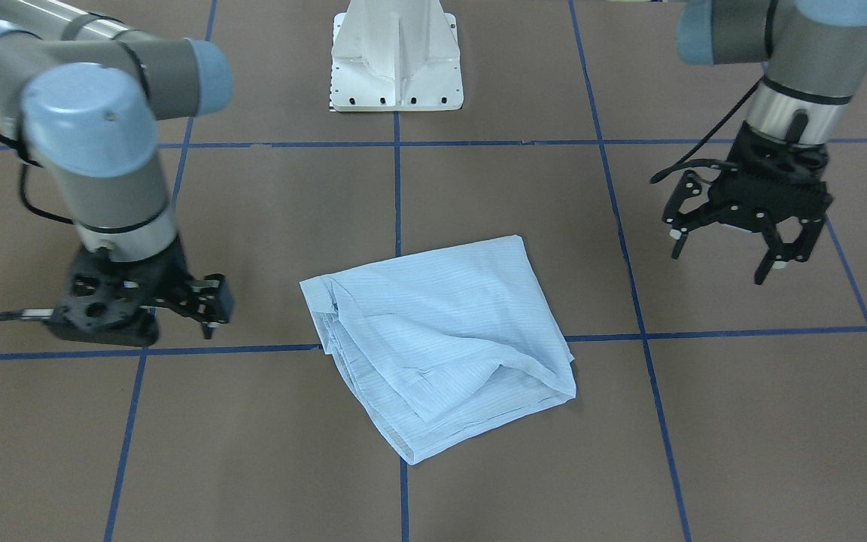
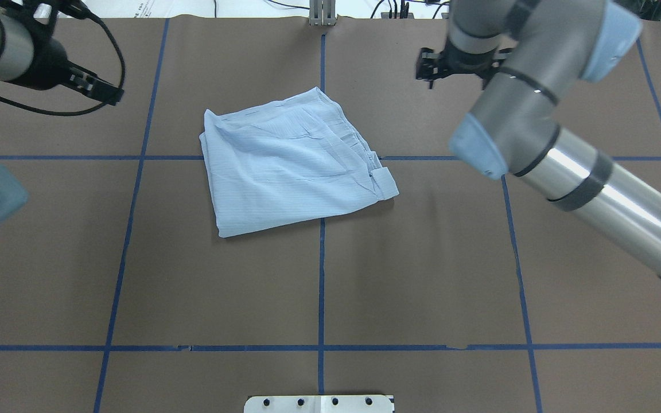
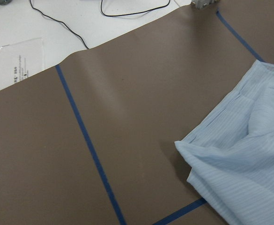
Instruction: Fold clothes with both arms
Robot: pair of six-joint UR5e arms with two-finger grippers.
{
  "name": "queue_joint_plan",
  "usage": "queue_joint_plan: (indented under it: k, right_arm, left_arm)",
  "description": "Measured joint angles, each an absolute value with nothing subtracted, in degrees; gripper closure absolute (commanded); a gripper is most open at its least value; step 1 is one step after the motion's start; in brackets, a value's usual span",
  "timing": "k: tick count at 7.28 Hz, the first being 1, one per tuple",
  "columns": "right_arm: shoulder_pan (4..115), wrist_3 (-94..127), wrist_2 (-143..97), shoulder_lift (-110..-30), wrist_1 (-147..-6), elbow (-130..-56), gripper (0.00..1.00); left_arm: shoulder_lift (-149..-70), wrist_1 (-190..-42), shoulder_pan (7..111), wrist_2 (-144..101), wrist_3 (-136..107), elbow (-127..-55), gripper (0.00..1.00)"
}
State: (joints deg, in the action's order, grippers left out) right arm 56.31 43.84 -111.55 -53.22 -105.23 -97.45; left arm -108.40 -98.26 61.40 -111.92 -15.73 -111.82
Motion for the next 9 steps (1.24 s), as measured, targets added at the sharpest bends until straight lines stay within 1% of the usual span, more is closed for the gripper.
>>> queue_joint_plan:
  k: [1, 2, 3, 4, 6, 7, 9]
  right_arm:
    - [61.9, 32.1, -115.2, -58.5, -107.0, -100.5, 0.00]
    - [67.7, 20.9, -118.7, -63.8, -107.5, -102.0, 0.00]
    - [73.1, 11.2, -122.1, -69.2, -107.5, -102.9, 0.00]
    - [77.8, 3.7, -124.7, -74.6, -107.4, -104.1, 0.00]
    - [83.6, -2.9, -126.7, -87.2, -104.1, -107.0, 0.00]
    - [84.6, -3.2, -127.0, -93.3, -98.4, -107.2, 0.00]
    - [85.5, -0.4, -128.1, -101.7, -89.6, -107.1, 0.00]
  left_arm:
    - [-105.9, -97.0, 66.2, -115.7, -8.5, -112.2, 0.00]
    - [-102.2, -96.7, 69.7, -119.7, -4.3, -112.0, 0.00]
    - [-98.7, -96.7, 71.5, -122.0, -2.6, -111.5, 0.00]
    - [-96.9, -96.7, 72.6, -123.0, -2.0, -109.8, 0.00]
    - [-95.6, -95.6, 78.6, -125.6, -1.6, -106.6, 0.00]
    - [-95.1, -93.9, 81.2, -128.6, -1.3, -106.2, 0.00]
    - [-92.1, -90.9, 84.8, -132.5, -1.3, -106.3, 0.00]
